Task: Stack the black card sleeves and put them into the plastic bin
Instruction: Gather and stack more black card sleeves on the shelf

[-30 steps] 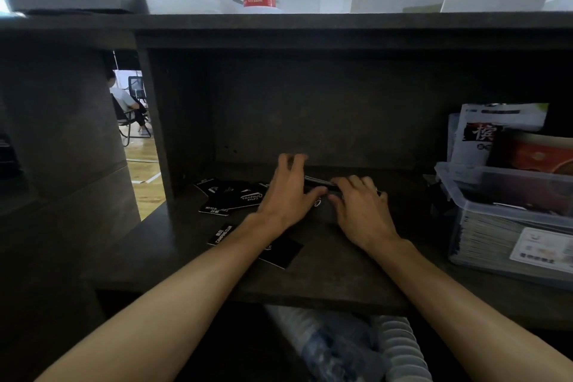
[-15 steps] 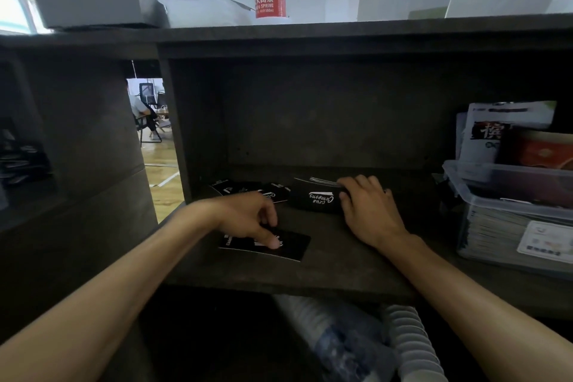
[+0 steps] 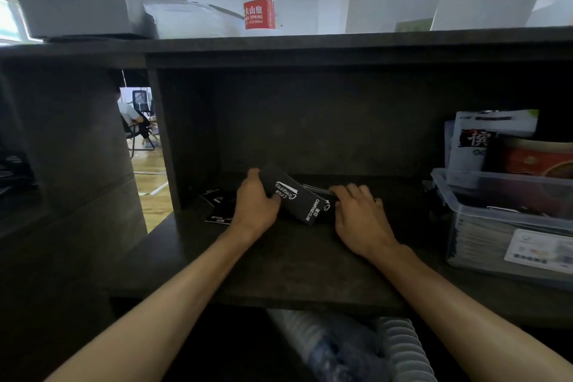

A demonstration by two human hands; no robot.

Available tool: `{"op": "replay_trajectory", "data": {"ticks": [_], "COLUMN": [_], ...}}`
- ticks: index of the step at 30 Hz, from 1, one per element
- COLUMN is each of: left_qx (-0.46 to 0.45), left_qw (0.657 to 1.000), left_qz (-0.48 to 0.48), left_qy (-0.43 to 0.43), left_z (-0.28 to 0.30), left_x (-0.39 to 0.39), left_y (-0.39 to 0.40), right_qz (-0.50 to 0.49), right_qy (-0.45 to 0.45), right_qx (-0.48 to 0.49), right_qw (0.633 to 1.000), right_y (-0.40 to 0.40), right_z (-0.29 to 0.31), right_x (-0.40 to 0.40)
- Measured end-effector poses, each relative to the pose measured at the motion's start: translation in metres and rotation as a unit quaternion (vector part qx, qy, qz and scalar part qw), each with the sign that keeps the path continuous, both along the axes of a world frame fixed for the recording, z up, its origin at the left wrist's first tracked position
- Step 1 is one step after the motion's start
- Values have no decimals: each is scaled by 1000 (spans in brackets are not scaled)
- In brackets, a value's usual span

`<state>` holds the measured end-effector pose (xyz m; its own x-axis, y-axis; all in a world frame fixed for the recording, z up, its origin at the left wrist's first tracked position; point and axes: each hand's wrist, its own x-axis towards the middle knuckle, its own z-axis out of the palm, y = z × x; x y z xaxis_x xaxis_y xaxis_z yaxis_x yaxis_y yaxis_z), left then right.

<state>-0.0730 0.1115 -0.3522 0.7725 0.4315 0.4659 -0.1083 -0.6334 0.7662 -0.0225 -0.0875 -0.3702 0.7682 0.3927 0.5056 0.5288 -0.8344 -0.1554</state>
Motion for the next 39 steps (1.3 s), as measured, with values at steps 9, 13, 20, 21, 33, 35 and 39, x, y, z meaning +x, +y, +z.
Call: {"op": "replay_trajectory", "data": {"ticks": [9, 13, 20, 21, 33, 35, 39], "left_qx": [63, 133, 130, 122, 337, 289, 324], "left_qw": [983, 969, 963, 968, 914, 925, 899], "left_qz": [-98, -137, -160, -152, 28, 22, 69], "left_qy": [142, 154, 173, 160, 222, 244, 288], "left_z": [-14, -13, -8, -7, -4, 0, 3], "left_x": [8, 6, 8, 6, -9, -5, 1], "left_y": [-46, -45, -32, -25, 65, 65, 72], "right_qz": [1, 0, -4, -3, -7, -9, -9], "right_qy": [-12, -4, 12, 7, 10, 8, 0], "right_qx": [-18, -61, -71, -55, -5, -6, 0], "right_qw": [1000, 998, 997, 998, 1000, 1000, 1000], "right_y": [0, 5, 19, 20, 19, 18, 19], "right_z": [0, 3, 9, 5, -2, -2, -2], "right_x": [-1, -4, -3, -3, 3, 2, 1]}}
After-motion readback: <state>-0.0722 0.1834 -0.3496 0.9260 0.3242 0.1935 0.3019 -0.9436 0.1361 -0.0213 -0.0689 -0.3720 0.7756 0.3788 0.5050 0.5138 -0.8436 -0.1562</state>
